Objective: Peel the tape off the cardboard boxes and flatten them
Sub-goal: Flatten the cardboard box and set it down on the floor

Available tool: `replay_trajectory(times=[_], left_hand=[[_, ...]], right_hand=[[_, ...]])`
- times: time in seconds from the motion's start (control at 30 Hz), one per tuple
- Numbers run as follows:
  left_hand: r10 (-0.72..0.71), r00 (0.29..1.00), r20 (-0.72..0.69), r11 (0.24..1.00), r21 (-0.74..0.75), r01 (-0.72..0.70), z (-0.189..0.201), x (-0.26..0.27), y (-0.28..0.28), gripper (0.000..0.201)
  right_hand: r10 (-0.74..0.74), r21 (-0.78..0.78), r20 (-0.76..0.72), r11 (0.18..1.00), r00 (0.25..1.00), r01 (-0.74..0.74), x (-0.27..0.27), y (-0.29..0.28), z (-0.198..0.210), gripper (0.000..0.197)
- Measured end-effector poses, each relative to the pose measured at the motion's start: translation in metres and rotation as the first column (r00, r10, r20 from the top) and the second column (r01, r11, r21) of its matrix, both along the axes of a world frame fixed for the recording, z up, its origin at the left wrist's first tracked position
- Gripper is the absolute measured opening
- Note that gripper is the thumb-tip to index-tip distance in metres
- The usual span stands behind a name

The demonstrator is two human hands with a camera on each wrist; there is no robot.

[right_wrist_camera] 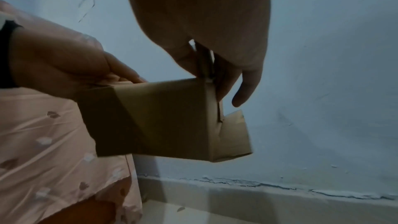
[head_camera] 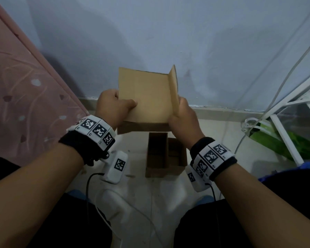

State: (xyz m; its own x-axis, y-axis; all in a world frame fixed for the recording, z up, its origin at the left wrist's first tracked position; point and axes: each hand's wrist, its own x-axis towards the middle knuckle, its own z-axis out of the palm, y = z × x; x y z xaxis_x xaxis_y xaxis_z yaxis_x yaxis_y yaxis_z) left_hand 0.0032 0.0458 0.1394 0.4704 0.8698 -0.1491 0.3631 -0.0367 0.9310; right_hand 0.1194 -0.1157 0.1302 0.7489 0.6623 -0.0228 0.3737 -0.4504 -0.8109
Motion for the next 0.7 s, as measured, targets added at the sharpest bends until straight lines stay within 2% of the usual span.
replay_trajectory(times=[0.07, 0.1, 0.17, 0.2, 0.27, 0.33, 0.43, 0.5, 0.57, 0.63, 0.7], left_hand=[[0.041, 0.999, -0.024, 0.998, 0.050, -0.040, 0.005, -0.002, 0.003, 0.033], [0.062, 0.998, -0.015, 0.998, 0.025, -0.062, 0.008, -0.004, 0.006, 0.028], [0.120, 0.991, 0.054, 0.988, -0.101, -0.114, 0.011, -0.004, 0.012, 0.022], [0.150, 0.986, 0.072, 0.978, -0.155, -0.138, 0.011, -0.004, 0.013, 0.023], [0.181, 0.980, 0.084, 0.965, -0.209, -0.160, 0.010, -0.003, 0.013, 0.021], [0.197, 0.972, 0.127, 0.963, -0.212, -0.167, 0.008, -0.003, 0.013, 0.017], [0.171, 0.973, 0.157, 0.979, -0.143, -0.149, 0.008, -0.004, 0.014, 0.014], [0.135, 0.975, 0.176, 0.987, -0.110, -0.116, 0.008, -0.004, 0.014, 0.015], [0.069, 0.981, 0.182, 0.995, -0.089, -0.053, 0.007, -0.002, 0.014, 0.022], [-0.058, 0.989, 0.135, 0.997, -0.045, 0.065, 0.008, -0.002, 0.014, 0.029], [-0.231, 0.973, -0.014, 0.970, 0.071, 0.232, 0.007, -0.002, 0.013, 0.031]], right_hand=[[0.148, -0.059, -0.019, 0.987, 0.989, -0.149, 0.000, -0.004, 0.000, 0.060], [0.210, -0.041, -0.057, 0.976, 0.976, -0.212, 0.001, -0.006, 0.003, 0.073], [0.280, 0.051, -0.114, 0.960, 0.953, -0.276, 0.006, -0.008, 0.014, 0.088], [0.284, 0.077, -0.092, 0.958, 0.954, -0.278, 0.010, -0.008, 0.018, 0.088], [0.218, 0.069, 0.057, 0.973, 0.974, -0.222, 0.017, -0.006, 0.023, 0.080], [0.119, 0.040, 0.222, 0.991, 0.968, -0.131, 0.015, -0.003, 0.019, 0.060], [0.039, 0.007, 0.307, 0.999, 0.951, -0.044, 0.010, -0.002, 0.004, 0.037], [0.070, -0.017, 0.209, 0.998, 0.975, -0.068, 0.011, -0.002, 0.002, 0.035], [0.110, 0.071, -0.030, 0.992, 0.994, -0.107, 0.014, -0.004, 0.005, 0.038], [0.059, 0.218, -0.195, 0.976, 0.979, -0.016, 0.018, -0.006, 0.006, 0.031], [-0.057, 0.294, -0.223, 0.948, 0.973, 0.123, 0.022, -0.008, 0.011, 0.026]])
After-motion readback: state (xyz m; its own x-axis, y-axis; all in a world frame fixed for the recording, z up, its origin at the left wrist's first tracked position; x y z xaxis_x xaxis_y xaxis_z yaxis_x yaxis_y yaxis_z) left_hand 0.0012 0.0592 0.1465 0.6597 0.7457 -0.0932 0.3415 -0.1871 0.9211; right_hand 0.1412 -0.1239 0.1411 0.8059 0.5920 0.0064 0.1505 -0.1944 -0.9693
